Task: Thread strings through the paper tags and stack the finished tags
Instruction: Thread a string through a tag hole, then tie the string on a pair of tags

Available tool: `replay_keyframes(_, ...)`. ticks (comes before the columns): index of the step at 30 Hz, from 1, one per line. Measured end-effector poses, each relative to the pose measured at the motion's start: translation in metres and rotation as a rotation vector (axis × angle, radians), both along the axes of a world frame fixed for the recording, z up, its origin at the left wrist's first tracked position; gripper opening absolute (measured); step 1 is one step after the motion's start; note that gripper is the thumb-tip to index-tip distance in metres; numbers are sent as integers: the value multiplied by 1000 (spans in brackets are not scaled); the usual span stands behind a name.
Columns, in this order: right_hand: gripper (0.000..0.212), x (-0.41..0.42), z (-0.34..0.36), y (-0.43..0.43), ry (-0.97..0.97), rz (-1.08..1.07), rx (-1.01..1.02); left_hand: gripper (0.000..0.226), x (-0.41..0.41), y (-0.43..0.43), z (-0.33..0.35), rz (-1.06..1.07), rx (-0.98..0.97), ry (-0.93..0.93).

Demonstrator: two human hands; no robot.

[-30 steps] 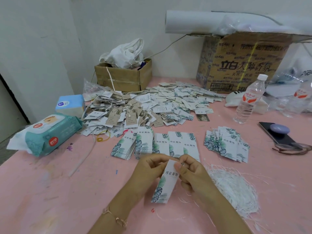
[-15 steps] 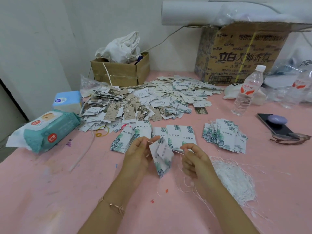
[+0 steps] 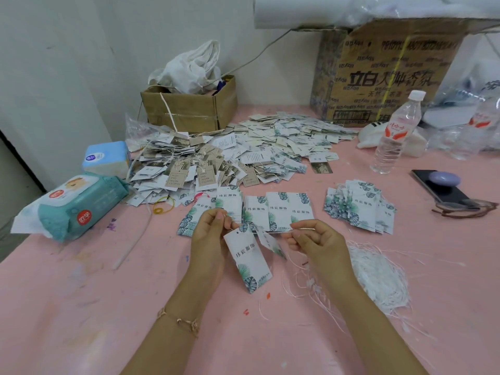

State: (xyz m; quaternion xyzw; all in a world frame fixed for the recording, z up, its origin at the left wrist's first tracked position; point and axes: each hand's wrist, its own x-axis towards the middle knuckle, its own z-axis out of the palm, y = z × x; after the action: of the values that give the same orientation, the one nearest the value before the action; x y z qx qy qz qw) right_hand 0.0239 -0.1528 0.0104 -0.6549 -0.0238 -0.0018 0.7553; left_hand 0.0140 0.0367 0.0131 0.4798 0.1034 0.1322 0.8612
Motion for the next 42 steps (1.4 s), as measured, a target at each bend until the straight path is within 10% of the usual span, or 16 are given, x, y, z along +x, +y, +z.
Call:
replay_keyframes(9,5,-9,15,-1,-144,27,198,6,-12,4,19,-122,-192,-180)
replay_keyframes(14,36,-9,18,-1,-133,128,350,5,-19,10,26,-203,-331,-242)
replay_keyframes(24,14,-14,15,7,-159,69,137,15,-25,-8,22,-62,415,-189)
replay_keyframes(42,11,-21,17,12,-224,78,-26,10,-30,-28,15,-189,485,-159)
